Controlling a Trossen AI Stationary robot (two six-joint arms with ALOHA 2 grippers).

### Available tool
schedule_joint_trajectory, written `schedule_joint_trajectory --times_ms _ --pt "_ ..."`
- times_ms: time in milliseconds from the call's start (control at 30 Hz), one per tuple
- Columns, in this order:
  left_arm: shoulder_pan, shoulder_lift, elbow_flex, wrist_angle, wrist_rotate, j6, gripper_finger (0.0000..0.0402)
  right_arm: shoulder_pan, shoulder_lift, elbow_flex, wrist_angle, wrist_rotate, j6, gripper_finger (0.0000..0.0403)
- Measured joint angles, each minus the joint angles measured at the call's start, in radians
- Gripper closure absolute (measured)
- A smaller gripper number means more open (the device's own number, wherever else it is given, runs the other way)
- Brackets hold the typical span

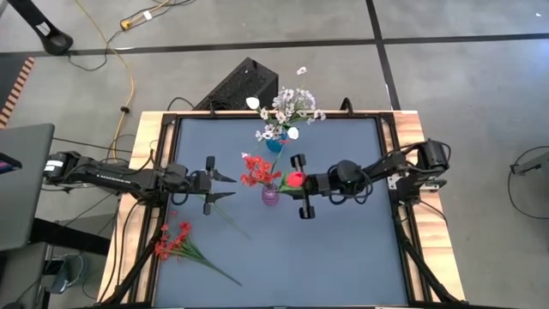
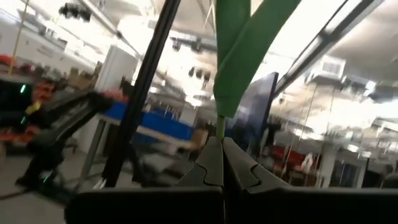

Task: Sort flowers into vase by color
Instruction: Put the bottom red tulip into the purple vase

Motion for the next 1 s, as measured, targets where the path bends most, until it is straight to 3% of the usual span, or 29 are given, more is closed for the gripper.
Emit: schedule_joint_trajectory --times_ms 267,600,800,1000 --pt "0.000 0.000 0.000 -0.001 0.045 -0.050 0.0237 -0.042 -0.010 -0.133 0.069 0.036 0.023 0.0388" --pt "0.000 0.000 0.000 0.003 0.050 -0.063 0.0237 -0.037 0.001 -0.105 0.068 0.035 0.031 0.0388" --pt "0.000 0.000 0.000 0.003 0.050 -0.063 0.0237 -0.042 0.001 -0.105 0.008 0.178 0.087 0.0388" --pt "0.000 0.000 0.000 0.003 0.050 -0.063 0.0237 -0.042 0.003 -0.105 -0.034 0.216 0.113 0.0384"
